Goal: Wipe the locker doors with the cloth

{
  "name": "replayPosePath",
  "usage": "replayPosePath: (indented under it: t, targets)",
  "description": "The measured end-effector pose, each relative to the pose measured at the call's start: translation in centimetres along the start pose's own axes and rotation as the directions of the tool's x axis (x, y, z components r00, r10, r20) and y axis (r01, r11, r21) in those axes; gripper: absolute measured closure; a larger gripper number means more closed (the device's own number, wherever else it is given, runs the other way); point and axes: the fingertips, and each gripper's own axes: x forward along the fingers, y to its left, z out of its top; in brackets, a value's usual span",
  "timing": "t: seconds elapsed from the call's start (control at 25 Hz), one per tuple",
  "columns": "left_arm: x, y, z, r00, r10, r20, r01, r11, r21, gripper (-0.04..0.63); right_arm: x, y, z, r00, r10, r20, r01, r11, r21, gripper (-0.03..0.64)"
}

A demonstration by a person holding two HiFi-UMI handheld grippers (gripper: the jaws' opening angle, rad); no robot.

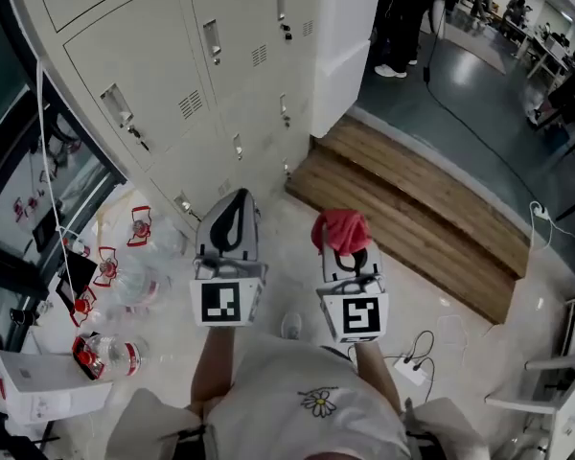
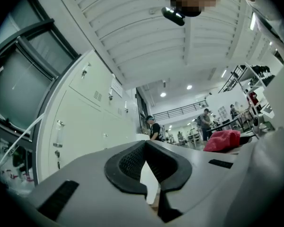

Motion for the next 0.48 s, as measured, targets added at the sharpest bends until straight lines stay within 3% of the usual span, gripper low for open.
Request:
replayPosePath:
  t: [0.28,0.48]
  targets:
    - [5.6,2.2,-3.1,0.994,0.094,-0.058,-0.09,0.994,0.069,0.58,7.1,-3.3,0.5,0.994,0.067,0.09,-0.069,0.997,0.021,0.586]
    - [9.4,2.8,-3.7,0.971,0.235,-0.053,-0.229,0.969,0.09,0.58,12.6,-5.3,-0.1,0.969,0.216,0.117,-0.219,0.975,0.019,0.586]
